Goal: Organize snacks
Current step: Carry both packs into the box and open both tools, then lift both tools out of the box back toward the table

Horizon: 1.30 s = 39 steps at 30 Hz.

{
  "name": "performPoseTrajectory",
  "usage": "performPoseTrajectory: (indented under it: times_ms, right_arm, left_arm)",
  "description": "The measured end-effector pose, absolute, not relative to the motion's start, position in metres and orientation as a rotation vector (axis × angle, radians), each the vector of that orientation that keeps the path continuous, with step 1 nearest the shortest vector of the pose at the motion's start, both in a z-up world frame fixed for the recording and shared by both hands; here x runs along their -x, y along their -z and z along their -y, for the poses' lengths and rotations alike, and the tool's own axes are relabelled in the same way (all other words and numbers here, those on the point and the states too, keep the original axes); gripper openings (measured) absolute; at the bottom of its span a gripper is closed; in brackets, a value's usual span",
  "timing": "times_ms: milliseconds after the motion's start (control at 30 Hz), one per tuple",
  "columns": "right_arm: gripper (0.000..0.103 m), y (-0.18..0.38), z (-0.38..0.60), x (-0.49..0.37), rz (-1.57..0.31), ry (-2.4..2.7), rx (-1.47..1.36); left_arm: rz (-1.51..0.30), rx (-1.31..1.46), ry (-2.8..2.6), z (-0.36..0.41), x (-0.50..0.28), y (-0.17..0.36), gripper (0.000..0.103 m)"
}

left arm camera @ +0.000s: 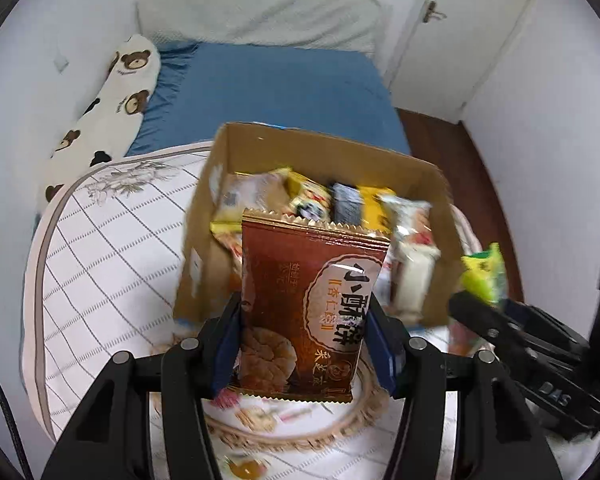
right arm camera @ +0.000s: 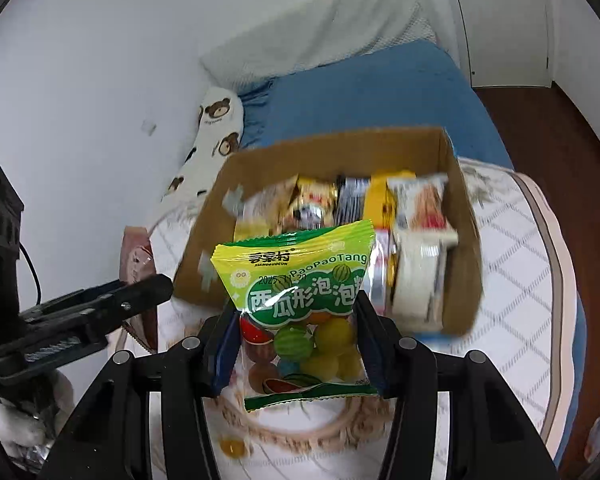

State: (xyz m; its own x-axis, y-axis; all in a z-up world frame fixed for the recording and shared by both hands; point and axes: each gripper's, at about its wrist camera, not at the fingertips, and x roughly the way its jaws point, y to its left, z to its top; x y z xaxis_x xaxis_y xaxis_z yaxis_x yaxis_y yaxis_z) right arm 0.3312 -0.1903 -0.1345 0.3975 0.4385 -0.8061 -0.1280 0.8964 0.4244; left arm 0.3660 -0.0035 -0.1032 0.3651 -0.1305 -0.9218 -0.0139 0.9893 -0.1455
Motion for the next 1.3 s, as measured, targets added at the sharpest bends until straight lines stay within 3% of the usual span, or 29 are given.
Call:
performPoseTrajectory:
  times_ms: [367,433,467,500,567,900,1300]
  right_arm:
    - [0.057,0.188,0.145,-0.381,-1.25,-0.345,-0.293]
    - [0.078,0.2,0.143,-0.381,-1.295,-0.35,-0.289]
    - [0.097,0.204,0.142,-0.38,-1.308,-0.347,-0.279]
    - [0.1,0.208,0.142,-0.379,-1.317,-0.339,-0.263]
    - [0.1,0.212,0.144,-0.378,-1.329,-0.317,-0.238]
    - [0.102,0.216,0.16,-0.378,-1.311,-0.23,-0.179]
    - [0.102,0.179,0.171,-0.336,-1.179,-0.178,-0.114]
  left_arm:
    - [-1.45,0.16,0.011,-0.025,-0.424,0.195,0.054]
    - [-1.469,0.163,0.007,-0.027,-0.423,0.205,0.055]
    - [-1.469,0.162,0.007,-0.028,-0.423,0.207,0.059]
    - [-1.464,0.156,0.005,-0.028,-0.423,0.209,0.07]
    - [-1.448,0.146,0.002,-0.027,-0.422,0.209,0.082]
    - [-1.361,0.11,-0.039,-0.027,-0.417,0.201,0.083]
    - [-1.138,0.062,-0.088,-0.025,-0.361,0.156,0.083]
